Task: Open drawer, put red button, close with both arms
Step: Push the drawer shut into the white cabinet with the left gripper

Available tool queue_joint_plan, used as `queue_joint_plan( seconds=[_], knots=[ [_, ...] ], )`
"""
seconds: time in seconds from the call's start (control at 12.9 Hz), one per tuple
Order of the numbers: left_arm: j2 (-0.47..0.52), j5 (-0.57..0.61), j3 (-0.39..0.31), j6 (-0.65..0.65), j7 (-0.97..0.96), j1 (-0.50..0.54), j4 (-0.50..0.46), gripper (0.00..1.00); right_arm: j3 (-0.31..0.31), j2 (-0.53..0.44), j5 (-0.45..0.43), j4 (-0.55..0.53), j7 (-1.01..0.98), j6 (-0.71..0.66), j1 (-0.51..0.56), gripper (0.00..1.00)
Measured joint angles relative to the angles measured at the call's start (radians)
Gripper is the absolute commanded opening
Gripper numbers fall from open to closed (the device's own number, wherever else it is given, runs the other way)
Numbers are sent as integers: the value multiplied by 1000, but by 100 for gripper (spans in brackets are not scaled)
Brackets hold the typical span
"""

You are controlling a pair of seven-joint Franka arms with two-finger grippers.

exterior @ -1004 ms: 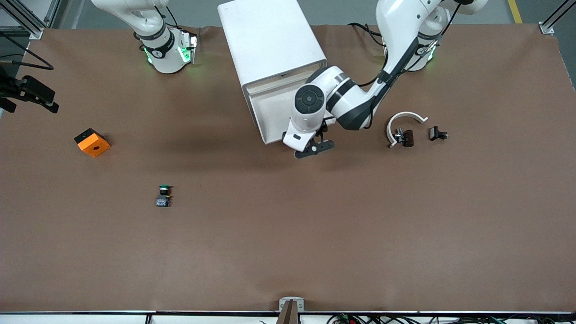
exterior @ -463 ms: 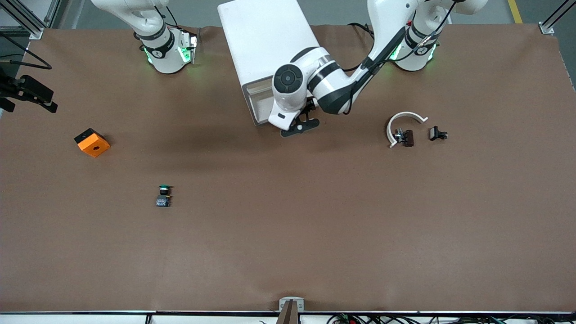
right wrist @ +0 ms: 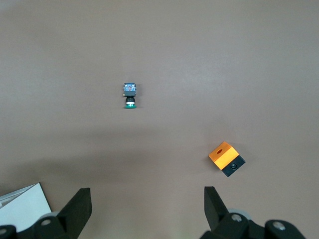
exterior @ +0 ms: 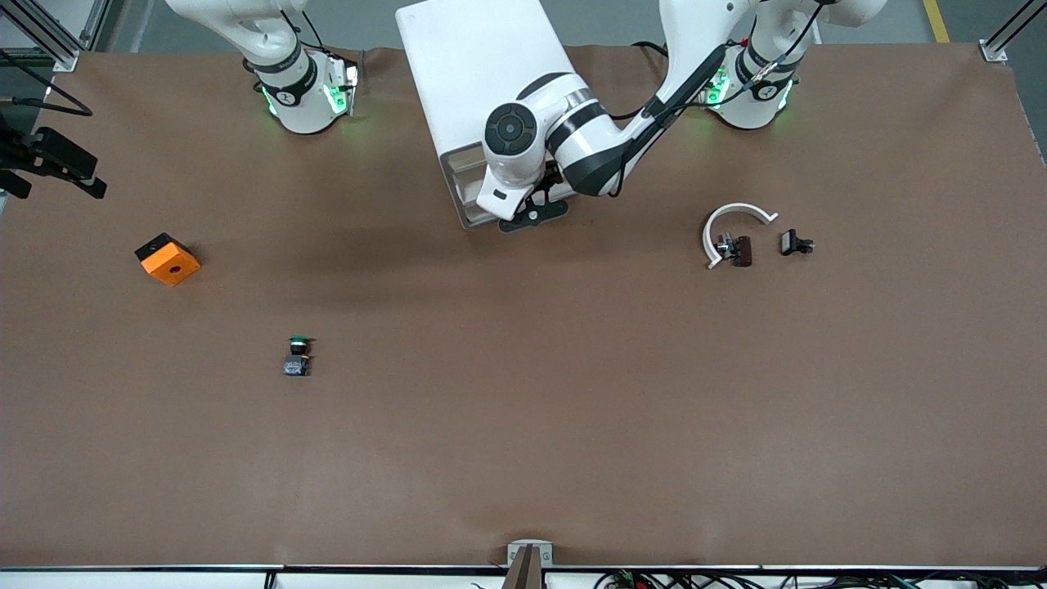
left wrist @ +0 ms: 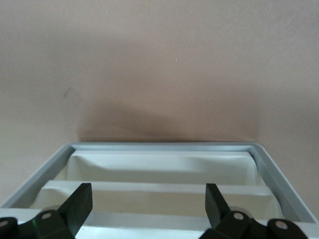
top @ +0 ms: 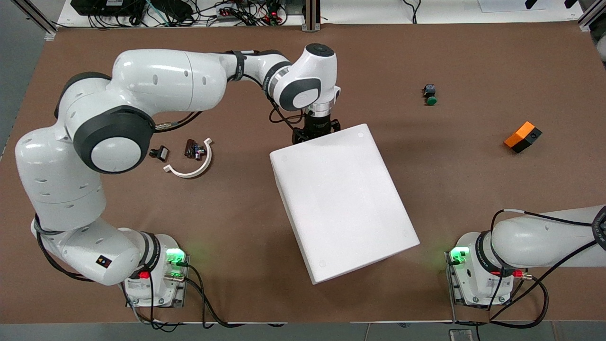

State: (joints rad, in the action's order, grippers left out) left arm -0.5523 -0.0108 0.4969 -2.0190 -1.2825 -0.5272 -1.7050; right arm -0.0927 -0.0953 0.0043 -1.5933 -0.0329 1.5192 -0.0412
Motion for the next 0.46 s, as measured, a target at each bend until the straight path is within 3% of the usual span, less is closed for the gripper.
queue_joint_plan(
  seconds=[0.46],
  knots=[
    [-2,-71,1,-1,-1,6,7,100,3,0,9,-3,21,-7,-4,100]
  ],
)
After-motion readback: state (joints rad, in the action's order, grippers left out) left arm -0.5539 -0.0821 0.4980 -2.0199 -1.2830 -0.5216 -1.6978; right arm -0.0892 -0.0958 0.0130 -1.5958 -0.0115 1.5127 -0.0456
